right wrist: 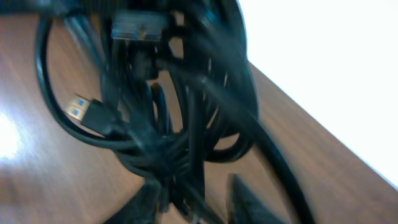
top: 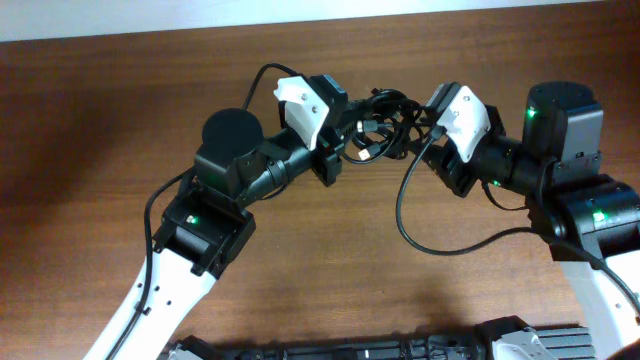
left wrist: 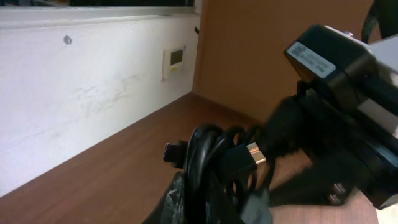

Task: Untangle cables

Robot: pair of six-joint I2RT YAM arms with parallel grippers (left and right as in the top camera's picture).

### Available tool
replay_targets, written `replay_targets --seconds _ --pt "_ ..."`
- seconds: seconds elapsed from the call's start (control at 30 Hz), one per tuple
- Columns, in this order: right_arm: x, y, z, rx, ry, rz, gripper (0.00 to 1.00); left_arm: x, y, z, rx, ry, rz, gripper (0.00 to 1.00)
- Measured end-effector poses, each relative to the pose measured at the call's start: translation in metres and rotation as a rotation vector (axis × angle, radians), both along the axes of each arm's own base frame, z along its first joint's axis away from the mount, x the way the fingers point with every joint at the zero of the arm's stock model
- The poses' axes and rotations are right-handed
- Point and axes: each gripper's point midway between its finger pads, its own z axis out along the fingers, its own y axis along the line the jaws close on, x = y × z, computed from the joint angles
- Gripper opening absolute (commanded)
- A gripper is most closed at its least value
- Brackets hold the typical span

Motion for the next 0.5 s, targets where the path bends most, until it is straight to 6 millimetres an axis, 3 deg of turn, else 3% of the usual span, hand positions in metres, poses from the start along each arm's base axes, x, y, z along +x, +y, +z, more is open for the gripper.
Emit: replay_targets --seconds 0.3,0.4,0.5 --pt "-0.006 0.004 0.000 0.020 0.017 0.029 0.04 0.006 0.004 0.002 0.001 -0.015 0.044 0.00" --pt "-0.003 -0.004 -0.006 0.028 0.076 -0.058 0.04 0.024 0.019 -0.008 0.015 0.042 0.195 0.00" --pt "0.002 -0.015 -0.013 0.028 0.128 -0.160 0.04 0.048 0.049 -0.020 -0.004 0.135 0.431 0.00"
